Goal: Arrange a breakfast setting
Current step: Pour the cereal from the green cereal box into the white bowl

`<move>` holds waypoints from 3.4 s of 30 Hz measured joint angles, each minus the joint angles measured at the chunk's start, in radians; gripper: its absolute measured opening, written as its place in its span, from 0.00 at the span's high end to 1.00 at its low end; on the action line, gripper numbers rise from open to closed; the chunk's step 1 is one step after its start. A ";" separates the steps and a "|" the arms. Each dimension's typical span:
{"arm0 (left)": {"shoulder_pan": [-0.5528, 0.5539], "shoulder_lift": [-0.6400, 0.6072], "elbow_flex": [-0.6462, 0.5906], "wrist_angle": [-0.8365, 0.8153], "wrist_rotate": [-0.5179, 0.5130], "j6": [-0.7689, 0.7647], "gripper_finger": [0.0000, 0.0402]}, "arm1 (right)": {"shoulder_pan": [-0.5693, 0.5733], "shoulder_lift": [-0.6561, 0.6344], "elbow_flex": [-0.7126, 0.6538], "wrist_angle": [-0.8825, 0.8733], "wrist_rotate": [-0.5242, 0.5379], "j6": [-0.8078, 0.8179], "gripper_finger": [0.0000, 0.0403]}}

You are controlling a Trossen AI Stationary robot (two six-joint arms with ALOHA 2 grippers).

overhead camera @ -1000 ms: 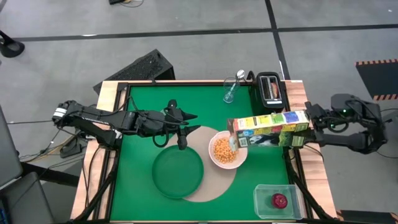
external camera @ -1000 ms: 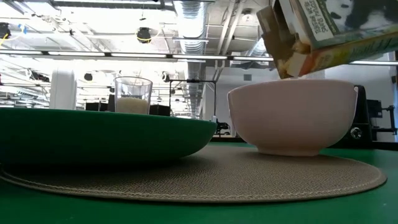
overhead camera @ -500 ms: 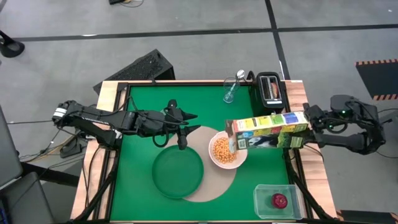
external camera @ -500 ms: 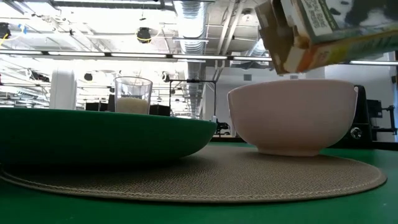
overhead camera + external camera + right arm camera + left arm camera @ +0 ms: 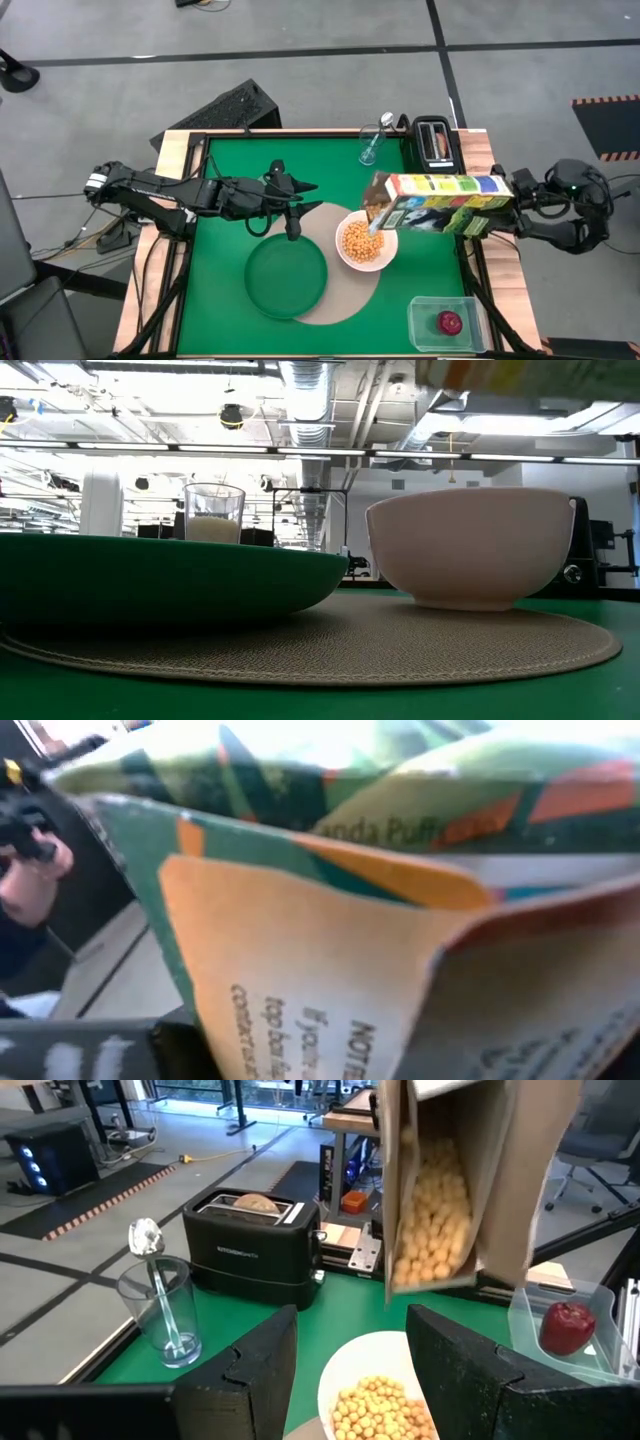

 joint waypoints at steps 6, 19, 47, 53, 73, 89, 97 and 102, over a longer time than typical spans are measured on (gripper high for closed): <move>0.000 0.000 0.000 0.000 -0.010 0.017 0.56 | 0.000 -0.043 -0.081 0.185 0.000 0.027 0.43; 0.001 -0.006 0.000 0.001 -0.038 0.106 0.56 | -0.002 -0.040 -0.299 0.678 0.049 0.051 0.43; 0.048 -0.004 0.000 0.193 0.037 0.087 0.26 | -0.002 0.373 -0.553 1.601 0.060 -0.006 0.43; 0.049 -0.004 0.000 0.220 0.040 0.079 0.04 | -0.002 0.430 -0.553 1.678 0.060 -0.012 0.43; 0.060 0.097 0.000 0.530 0.087 0.196 0.00 | 0.009 0.652 -0.553 1.960 0.057 -0.005 0.43; 0.072 0.132 0.000 0.656 0.120 0.205 0.00 | 0.040 0.840 -0.548 2.187 0.060 0.015 0.43; 0.081 0.132 0.000 0.683 0.092 0.215 0.00 | 0.072 0.958 -0.499 2.252 0.071 0.013 0.43; 0.080 0.132 0.000 0.706 0.094 0.234 0.04 | 0.075 1.018 -0.484 2.297 0.068 0.021 0.43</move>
